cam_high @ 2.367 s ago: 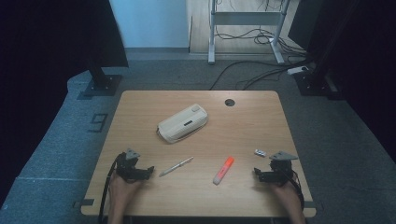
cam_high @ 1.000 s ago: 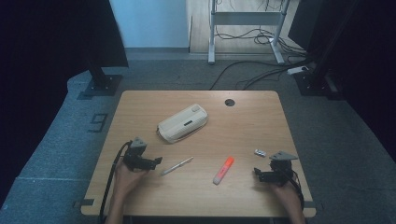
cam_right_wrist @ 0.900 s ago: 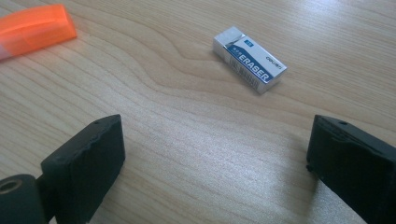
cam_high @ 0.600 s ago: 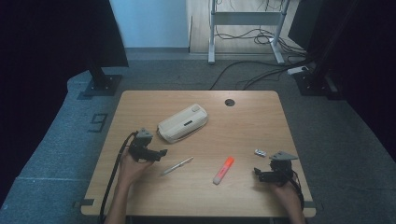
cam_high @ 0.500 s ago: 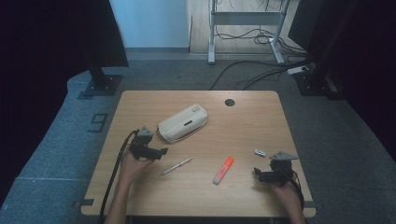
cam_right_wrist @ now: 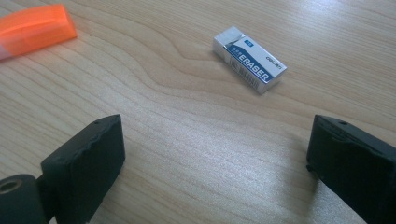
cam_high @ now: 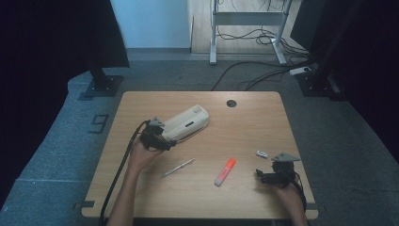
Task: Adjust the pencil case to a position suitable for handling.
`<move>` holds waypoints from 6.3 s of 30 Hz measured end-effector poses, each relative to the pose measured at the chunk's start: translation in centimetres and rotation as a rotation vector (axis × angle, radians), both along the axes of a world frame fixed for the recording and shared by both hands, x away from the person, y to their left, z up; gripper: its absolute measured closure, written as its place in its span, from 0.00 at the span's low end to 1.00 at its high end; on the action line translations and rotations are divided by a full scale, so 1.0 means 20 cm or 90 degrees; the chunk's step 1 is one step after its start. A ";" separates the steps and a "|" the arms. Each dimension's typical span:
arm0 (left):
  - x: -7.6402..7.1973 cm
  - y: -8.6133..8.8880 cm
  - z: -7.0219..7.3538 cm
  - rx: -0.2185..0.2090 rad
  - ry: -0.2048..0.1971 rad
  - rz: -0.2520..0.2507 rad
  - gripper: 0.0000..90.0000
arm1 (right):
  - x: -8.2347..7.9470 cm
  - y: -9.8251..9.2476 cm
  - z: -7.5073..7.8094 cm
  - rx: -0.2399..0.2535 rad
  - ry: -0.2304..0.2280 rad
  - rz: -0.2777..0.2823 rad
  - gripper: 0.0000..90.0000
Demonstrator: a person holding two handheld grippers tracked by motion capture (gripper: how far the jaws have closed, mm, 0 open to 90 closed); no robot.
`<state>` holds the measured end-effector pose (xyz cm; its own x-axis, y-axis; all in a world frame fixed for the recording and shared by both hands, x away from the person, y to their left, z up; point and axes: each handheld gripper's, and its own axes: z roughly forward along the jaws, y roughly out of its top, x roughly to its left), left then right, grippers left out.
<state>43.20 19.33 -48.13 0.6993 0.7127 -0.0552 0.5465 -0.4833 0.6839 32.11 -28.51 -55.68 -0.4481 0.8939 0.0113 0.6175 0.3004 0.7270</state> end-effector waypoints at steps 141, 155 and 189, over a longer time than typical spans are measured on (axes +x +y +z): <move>-0.26 0.20 -0.04 -0.154 -0.013 0.030 0.86 | 0.12 -0.07 0.13 -0.005 0.000 0.052 0.25; -0.26 0.20 -0.04 -0.157 -0.010 0.025 0.86 | 0.26 -0.08 0.13 -0.032 0.019 0.114 0.50; -0.27 0.20 -0.05 -0.147 -0.015 0.011 0.86 | 0.29 -0.04 0.20 0.049 0.037 0.112 0.80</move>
<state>37.85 23.26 -49.08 0.6897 0.6953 -0.2022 0.5364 -0.3030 0.7877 37.94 -29.32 -51.62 -0.5937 0.7976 0.1068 0.6016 0.3518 0.7172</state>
